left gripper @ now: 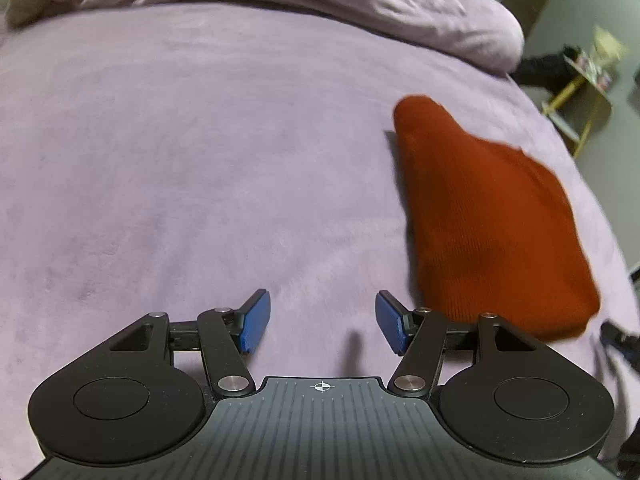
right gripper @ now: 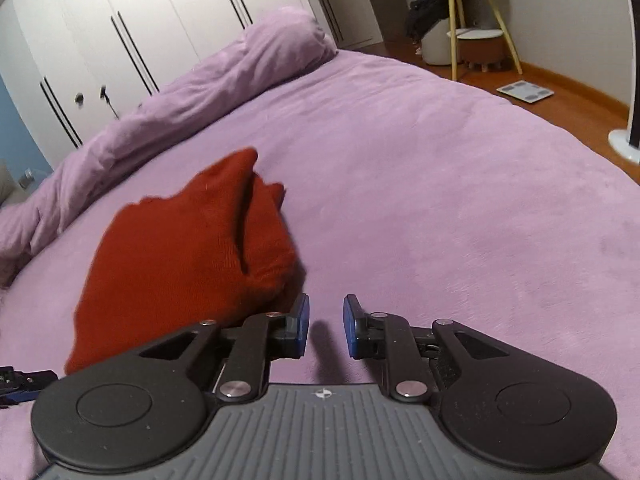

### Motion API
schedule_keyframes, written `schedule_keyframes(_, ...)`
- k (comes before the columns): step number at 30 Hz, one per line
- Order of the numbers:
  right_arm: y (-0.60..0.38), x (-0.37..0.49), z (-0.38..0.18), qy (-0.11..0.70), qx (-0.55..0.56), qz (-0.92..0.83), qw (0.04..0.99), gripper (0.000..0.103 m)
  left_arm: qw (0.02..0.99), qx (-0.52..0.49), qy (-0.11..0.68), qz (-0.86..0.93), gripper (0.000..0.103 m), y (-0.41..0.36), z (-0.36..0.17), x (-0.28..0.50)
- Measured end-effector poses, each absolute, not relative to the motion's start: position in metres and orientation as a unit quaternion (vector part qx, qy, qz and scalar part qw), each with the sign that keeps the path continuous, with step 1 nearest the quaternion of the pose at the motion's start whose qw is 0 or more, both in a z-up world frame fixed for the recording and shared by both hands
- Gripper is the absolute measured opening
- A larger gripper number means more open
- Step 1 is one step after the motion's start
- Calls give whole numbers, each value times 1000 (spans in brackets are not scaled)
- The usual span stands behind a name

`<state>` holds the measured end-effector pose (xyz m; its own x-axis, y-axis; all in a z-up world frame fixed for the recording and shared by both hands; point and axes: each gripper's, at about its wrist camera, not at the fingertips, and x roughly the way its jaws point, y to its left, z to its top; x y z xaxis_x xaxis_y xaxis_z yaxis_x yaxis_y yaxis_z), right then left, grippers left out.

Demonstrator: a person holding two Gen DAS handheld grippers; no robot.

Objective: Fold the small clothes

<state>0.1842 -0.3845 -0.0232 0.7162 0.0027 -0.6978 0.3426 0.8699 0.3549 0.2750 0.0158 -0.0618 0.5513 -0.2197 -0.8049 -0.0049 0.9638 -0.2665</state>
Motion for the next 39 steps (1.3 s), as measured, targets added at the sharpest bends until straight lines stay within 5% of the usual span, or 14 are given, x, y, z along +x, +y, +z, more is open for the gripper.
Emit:
schedule_keyframes(4,-401,195,-22,363,294,-74,881,23,853,-192,473,-111,64,14,-61,291)
schedule_keyframes(6,-405,207,-24,362,313,-46,877,42,841,-228,468,-148,66,11,-62,299)
schedule_keyframes(12,-429,247,-45,374,409,18,832,60,807,-306,463,-200,68,0,-75,337)
schedule_keyframes(22,-447,308,-82,400,482,119,770,69,775,-329,487,-233,74,-28,-112,394)
schedule_keyframes(26,-433,326,-89,411,481,141,762,65,766,-346,493,-225,70,-30,-126,403)
schedule_keyframes(30,-420,336,-94,419,474,128,764,38,766,-349,494,-219,55,-31,-124,404)
schedule_keyframes(39,-393,321,-70,399,517,150,743,32,777,-342,471,-240,45,0,-71,372)
